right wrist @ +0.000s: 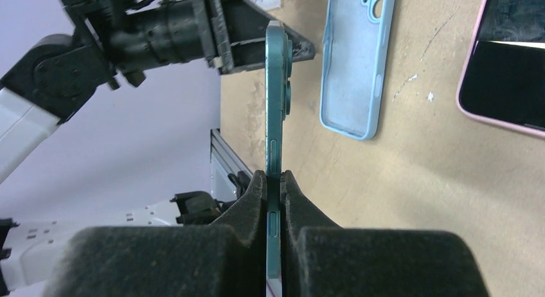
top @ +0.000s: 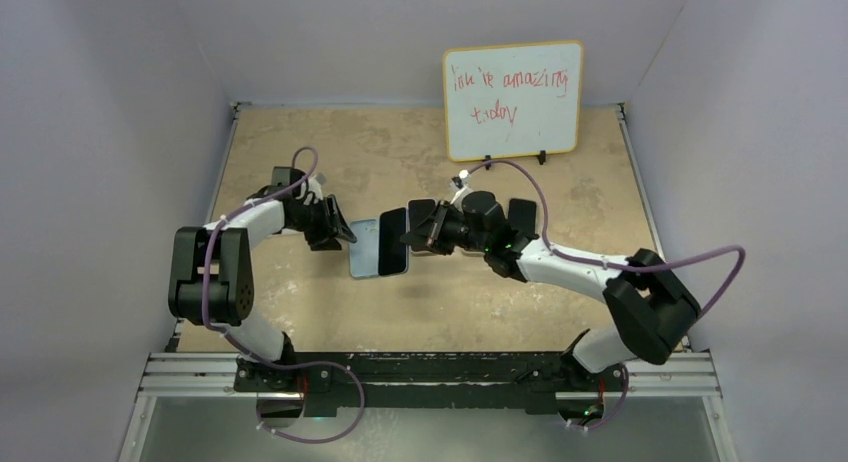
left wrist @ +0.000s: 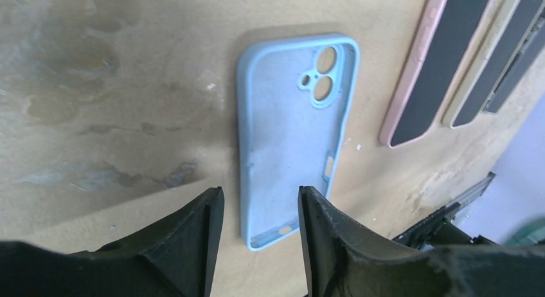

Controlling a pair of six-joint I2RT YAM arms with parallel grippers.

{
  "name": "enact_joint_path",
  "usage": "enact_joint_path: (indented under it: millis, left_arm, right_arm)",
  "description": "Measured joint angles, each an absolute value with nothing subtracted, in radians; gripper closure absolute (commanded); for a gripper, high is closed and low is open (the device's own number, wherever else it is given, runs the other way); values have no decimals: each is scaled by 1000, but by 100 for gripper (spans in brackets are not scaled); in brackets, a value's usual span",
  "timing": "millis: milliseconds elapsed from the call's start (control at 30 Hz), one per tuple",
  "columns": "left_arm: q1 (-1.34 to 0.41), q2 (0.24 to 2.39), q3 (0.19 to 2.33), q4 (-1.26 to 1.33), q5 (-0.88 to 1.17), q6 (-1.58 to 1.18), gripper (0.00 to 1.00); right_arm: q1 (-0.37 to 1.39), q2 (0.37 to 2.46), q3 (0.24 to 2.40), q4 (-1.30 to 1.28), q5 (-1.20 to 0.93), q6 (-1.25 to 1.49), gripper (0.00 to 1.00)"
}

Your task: Put the phone into the phone case

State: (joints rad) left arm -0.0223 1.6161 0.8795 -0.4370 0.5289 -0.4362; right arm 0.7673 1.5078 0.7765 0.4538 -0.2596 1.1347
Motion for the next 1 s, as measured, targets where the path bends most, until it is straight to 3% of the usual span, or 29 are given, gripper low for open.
enact_joint_path:
  millis: [300,500,633,867,1000]
  left_arm:
    - [-39,1685,886,-393,505,-461,59]
    - [-98,1701,893,-381,477,-479,83]
    - [-131,1705,893,-392,449,-485,92]
    - [-187,1623,854,-435,386,-486,96]
    - [-232,1556,810,-463,374,-487,90]
  right_arm:
    - [765,1344,730,299,-243,1093,100]
    - [765,1276,700,221,-214,1087,100]
    - [765,1248,690,201,-201,1082,100]
    - [765,1239,656,191,-206,1073,100]
    - [765,1255,654,196,-217,1067,100]
